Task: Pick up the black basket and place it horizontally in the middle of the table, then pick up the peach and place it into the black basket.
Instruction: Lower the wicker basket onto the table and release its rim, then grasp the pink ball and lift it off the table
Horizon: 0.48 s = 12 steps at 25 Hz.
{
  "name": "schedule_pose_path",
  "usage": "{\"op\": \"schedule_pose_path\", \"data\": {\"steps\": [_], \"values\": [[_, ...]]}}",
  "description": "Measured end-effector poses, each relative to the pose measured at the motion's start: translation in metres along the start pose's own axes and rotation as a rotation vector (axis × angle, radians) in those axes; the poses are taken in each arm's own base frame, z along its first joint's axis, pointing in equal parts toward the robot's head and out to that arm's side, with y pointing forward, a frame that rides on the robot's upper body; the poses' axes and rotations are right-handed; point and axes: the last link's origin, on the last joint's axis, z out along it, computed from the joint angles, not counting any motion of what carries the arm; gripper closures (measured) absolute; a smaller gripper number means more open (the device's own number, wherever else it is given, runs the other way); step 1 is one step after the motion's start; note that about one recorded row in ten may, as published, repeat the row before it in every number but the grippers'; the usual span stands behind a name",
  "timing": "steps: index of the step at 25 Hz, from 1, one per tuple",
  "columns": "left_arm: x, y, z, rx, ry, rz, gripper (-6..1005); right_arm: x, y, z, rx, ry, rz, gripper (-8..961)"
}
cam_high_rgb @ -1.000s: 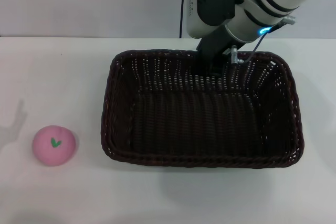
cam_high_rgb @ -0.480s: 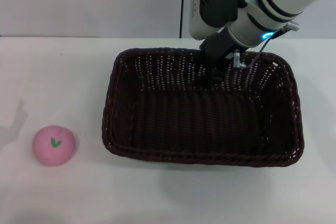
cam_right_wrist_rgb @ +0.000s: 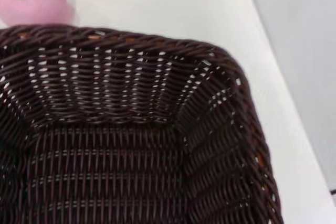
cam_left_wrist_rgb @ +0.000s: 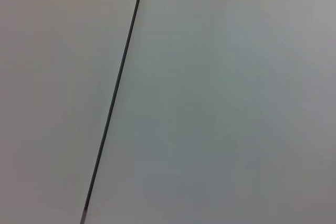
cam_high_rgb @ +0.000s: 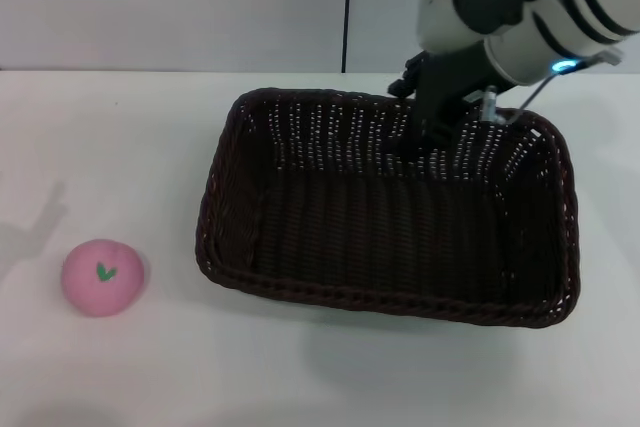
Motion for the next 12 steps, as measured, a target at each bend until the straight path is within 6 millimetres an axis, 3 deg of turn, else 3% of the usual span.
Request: {"op": "schedule_pose_path", "data": {"steps": [4, 12], "values": [[0.006, -0.005, 0.003, -0.040, -0.006, -0.008, 148, 0.004, 0.003, -0.020, 0.061, -0.043, 0.027, 249], [0.015, -0.018, 0.000, -0.242, -0.188, -0.029, 148, 0.022, 0.022, -0.108, 0.199, -0.348, 0.179, 249]]}}
